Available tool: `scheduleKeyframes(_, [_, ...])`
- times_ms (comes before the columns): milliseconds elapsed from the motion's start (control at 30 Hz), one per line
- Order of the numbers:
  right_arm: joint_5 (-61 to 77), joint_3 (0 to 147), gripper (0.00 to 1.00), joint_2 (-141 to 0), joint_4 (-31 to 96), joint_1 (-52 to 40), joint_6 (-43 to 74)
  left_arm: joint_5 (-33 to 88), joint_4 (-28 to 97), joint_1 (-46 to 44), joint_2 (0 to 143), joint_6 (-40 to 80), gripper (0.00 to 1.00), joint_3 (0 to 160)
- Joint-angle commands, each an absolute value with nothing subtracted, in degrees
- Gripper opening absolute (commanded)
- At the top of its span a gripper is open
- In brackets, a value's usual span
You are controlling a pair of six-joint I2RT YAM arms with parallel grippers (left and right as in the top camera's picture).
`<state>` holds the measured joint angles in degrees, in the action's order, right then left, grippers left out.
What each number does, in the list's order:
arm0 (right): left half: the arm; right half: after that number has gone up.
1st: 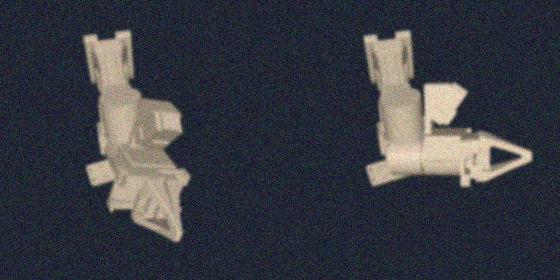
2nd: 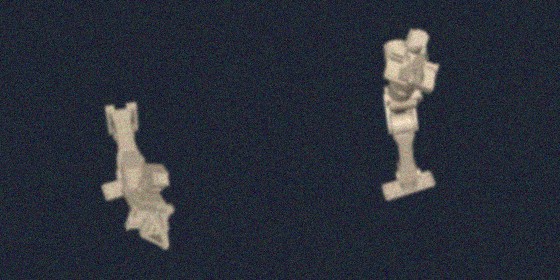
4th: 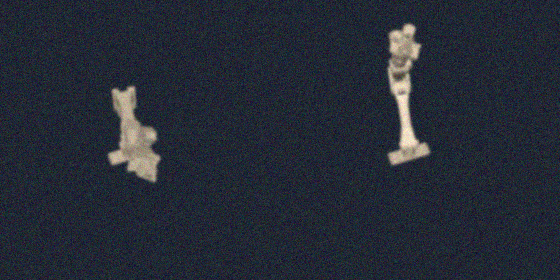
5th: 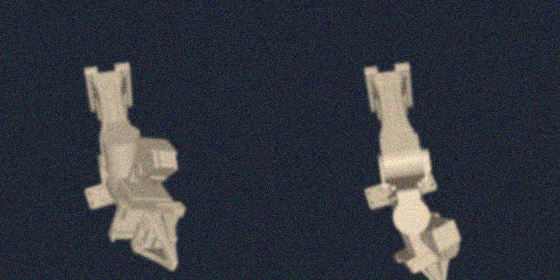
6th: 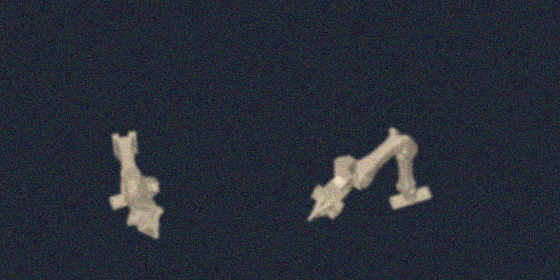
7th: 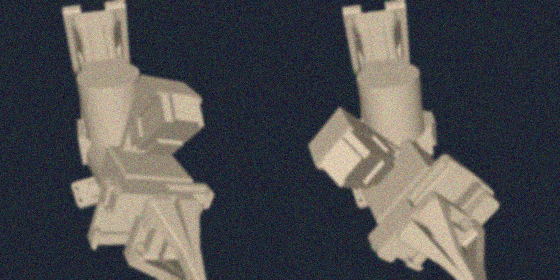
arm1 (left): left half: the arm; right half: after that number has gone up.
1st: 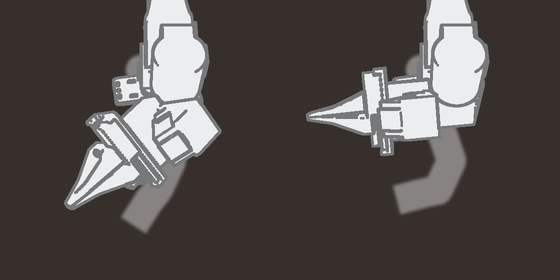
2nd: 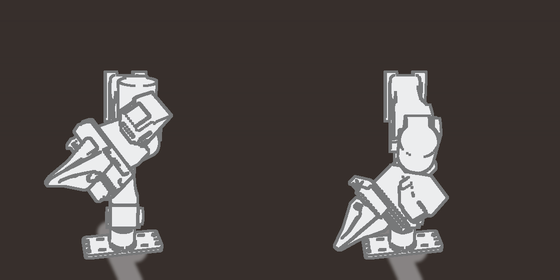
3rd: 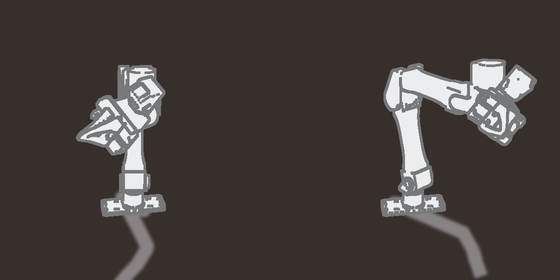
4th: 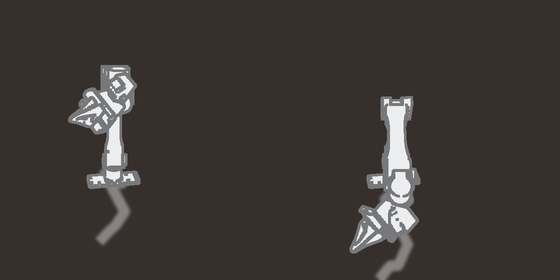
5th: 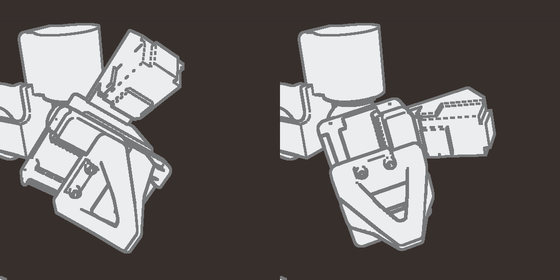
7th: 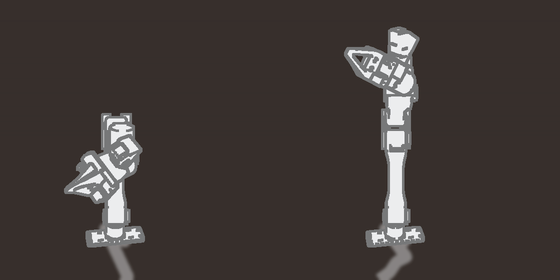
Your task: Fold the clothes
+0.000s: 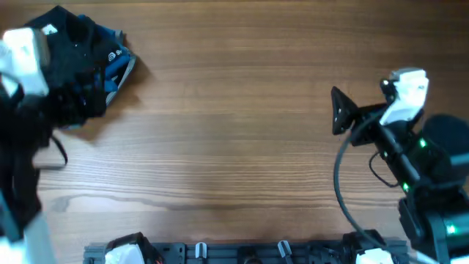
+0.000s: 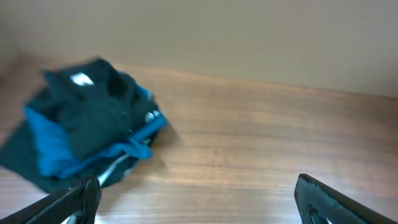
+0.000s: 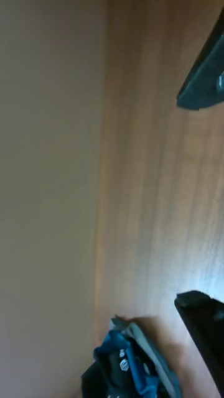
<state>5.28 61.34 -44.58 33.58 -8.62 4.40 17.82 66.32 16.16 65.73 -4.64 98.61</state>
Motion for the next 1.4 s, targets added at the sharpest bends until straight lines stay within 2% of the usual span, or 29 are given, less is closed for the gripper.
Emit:
scheduleKeyframes(0, [4.05, 62.11, 0.99, -41.04, 33.47, -8.54, 3.03, 10.57, 67.16, 15.62, 58.81, -4.05, 1.00, 98.52])
scheduleKeyframes(100, [4.08, 62.11, 1.00, -39.29, 33.08, -8.54, 3.07, 11.73, 67.09, 15.59, 57.25, -4.03, 1.00, 98.52])
scheduleKeyframes(200, [11.38, 62.11, 1.00, -38.79, 31.94, -8.54, 7.18, 12.12, 67.16, 15.59, 57.36, -4.03, 1.00, 98.52])
scheduleKeyframes(400, [14.15, 62.08, 1.00, -38.81, 35.62, -8.54, 31.42, 12.10, 67.18, 15.59, 57.36, -4.03, 1.00, 98.52])
scheduleKeyframes(467, [9.82, 62.08, 1.00, -38.65, 39.72, -8.54, 27.83, 12.10, 67.18, 15.59, 57.36, -4.03, 1.00, 98.52])
scheduleKeyframes(567, [5.21, 62.28, 1.00, -37.15, 40.49, -8.54, 9.56, 12.10, 67.18, 15.59, 57.36, -4.03, 1.00, 98.52])
scheduleKeyframes(733, [-4.21, 60.40, 1.00, -34.20, 44.51, -8.54, 7.53, 12.10, 67.18, 15.59, 57.36, -4.03, 1.00, 98.52])
scheduleKeyframes(900, [-3.53, 39.07, 1.00, -19.64, 23.68, -8.54, -0.03, 12.10, 67.18, 15.59, 57.36, -4.03, 1.00, 98.52])
scheduleKeyframes(1067, [-1.41, 23.79, 1.00, -1.45, 22.48, -4.16, 4.32, 12.10, 67.18, 15.59, 57.36, -4.03, 1.00, 98.52])
scheduleKeyframes(1267, [-1.19, 11.00, 1.00, -0.19, 7.25, -2.07, 1.67, 12.10, 67.18, 15.59, 57.36, -4.03, 1.00, 98.52])
scheduleKeyframes(1367, [0.73, 0.08, 1.00, -0.19, -7.14, -2.07, 2.13, 12.10, 67.18, 15.59, 57.36, -4.03, 1.00, 98.52])
